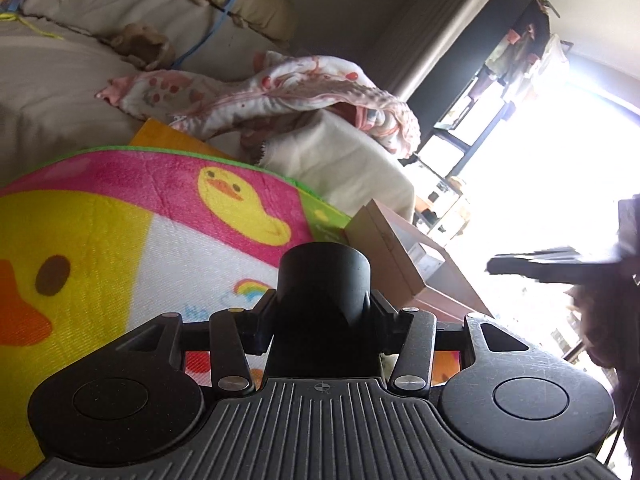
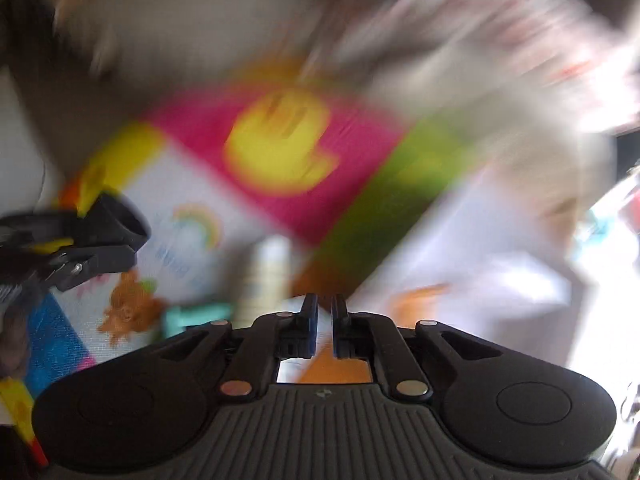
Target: Organize rigid objects
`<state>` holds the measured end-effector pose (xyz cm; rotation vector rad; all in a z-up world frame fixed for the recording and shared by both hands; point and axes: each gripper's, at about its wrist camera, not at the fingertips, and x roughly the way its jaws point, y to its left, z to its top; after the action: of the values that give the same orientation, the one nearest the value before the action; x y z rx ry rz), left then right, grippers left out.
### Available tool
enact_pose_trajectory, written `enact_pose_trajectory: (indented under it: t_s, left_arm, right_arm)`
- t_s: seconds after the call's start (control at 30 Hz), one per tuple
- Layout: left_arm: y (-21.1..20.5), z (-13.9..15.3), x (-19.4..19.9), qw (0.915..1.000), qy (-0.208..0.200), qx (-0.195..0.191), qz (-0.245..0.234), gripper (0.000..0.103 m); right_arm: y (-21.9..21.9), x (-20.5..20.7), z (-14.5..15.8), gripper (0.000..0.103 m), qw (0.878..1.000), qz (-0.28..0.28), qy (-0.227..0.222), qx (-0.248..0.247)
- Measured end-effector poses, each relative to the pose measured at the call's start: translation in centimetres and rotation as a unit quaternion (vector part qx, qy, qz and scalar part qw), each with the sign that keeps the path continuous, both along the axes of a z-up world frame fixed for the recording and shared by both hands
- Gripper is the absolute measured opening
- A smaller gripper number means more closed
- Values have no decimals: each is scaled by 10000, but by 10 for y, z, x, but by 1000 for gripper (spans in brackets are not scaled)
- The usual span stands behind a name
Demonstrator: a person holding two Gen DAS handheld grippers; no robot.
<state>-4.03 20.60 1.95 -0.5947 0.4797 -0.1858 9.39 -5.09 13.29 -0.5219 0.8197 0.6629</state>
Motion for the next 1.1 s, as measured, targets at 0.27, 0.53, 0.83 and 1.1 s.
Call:
enact_pose_trajectory:
  t_s: [0.27, 0.53, 0.83, 1.1]
  left_arm:
    - [-23, 17, 11, 9973, 410, 451, 408, 52]
    - [-85, 25, 20, 9939, 636, 897, 86, 52]
    - [-116, 29, 7, 9916, 520, 1109, -413, 52]
    - [-153, 20, -5, 9777, 587, 1437, -1414, 52]
  right_arm:
    - [-316, 19, -120, 74, 9377, -3132, 392, 1454]
    - [-326, -19, -138, 69, 9262, -2770, 478, 2514]
    - [-222, -70, -119, 87, 9578, -1864, -89, 2186]
    - [-174, -67, -126, 103, 9657, -1875, -100, 1792]
